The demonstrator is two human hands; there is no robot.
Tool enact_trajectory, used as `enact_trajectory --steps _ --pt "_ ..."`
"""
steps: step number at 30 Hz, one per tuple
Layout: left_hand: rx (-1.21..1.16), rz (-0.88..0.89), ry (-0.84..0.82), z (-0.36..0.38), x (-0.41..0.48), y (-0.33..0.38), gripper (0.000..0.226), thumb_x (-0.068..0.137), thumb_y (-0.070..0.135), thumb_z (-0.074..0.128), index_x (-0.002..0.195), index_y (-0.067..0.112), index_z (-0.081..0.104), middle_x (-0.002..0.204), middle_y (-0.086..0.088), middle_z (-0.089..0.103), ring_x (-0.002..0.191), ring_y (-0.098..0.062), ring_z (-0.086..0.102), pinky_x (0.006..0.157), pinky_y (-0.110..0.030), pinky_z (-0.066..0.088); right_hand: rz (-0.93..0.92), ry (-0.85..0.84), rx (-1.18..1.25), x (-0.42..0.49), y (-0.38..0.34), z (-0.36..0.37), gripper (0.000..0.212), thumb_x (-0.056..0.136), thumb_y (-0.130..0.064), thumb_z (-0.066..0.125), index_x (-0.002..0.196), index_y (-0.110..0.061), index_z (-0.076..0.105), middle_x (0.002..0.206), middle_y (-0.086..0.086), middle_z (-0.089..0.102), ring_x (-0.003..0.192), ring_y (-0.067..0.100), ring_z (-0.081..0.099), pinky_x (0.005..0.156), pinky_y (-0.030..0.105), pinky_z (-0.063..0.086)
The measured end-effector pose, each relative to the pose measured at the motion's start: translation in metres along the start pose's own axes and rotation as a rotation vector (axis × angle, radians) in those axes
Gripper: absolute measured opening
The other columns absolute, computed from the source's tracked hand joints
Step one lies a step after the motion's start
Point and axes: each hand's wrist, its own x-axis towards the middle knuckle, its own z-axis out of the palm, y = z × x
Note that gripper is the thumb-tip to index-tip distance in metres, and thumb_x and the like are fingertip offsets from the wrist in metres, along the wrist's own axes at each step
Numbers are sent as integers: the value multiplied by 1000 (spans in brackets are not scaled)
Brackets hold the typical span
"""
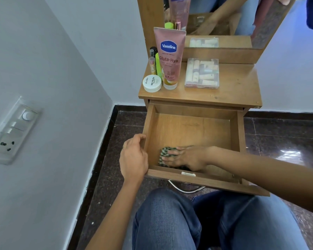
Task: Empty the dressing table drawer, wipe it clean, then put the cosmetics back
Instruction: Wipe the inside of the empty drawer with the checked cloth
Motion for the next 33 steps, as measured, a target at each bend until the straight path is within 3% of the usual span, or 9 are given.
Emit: enact_trajectory --steps 4,10,13,17,21,26,29,33 --pt "-2 -14 -13 0 -1 1 44 88 1 43 118 29 58 111 0 63 94 -14 60 69 -28 45 -11 -2 -64 35 -14 -19 83 85 10 37 152 -30 6 159 -12 -7 146 15 -13 120 39 -2" --pt "-8 7 -53 -2 -1 1 44 87 1 45 121 28 55 117 -1 60 97 -15 60 74 -32 51 41 69 -139 41 -24 -18 70 94 2 32 151 -29 8 158 -15 -3 147 14 -6 121 39 7" --pt "-1 29 -66 -4 -1 2 45 87 0 44 123 26 54 118 -2 59 101 -17 60 77 -36 53 42 61 -171 38 -18 -22 70 95 -1 34 151 -30 4 159 -12 -5 147 15 -7 121 41 6" --pt "-24 56 -78 -5 -1 3 47 86 -2 41 123 24 55 118 -1 59 108 -18 57 83 -40 53 207 129 -167 34 10 -42 75 94 -2 36 151 -30 -3 158 -8 -10 146 15 -10 121 42 6" --pt "-19 47 -70 -6 -1 4 47 86 0 41 123 25 55 120 0 58 109 -18 57 86 -40 52 302 97 -156 37 28 -63 74 94 -1 33 151 -24 -8 158 -5 -15 146 17 -14 119 37 -3" --pt "-19 42 -56 -5 0 5 46 86 0 41 121 26 56 119 1 59 105 -19 59 84 -40 52 238 165 53 38 18 -45 82 88 7 37 152 -26 -3 158 -4 -13 144 21 -20 118 40 -8" --pt "-32 41 -51 -4 0 5 45 87 1 42 122 26 56 121 1 58 104 -19 60 83 -39 53 108 95 55 39 -6 -25 83 86 10 40 152 -29 9 158 -2 -10 143 21 -19 119 42 -7" --pt "-31 60 -40 -4 0 6 45 87 -1 44 124 21 56 122 -1 59 110 -19 57 88 -38 51 36 -9 35 45 -21 -20 68 89 9 38 150 -20 25 160 3 2 146 24 -14 120 42 -3"
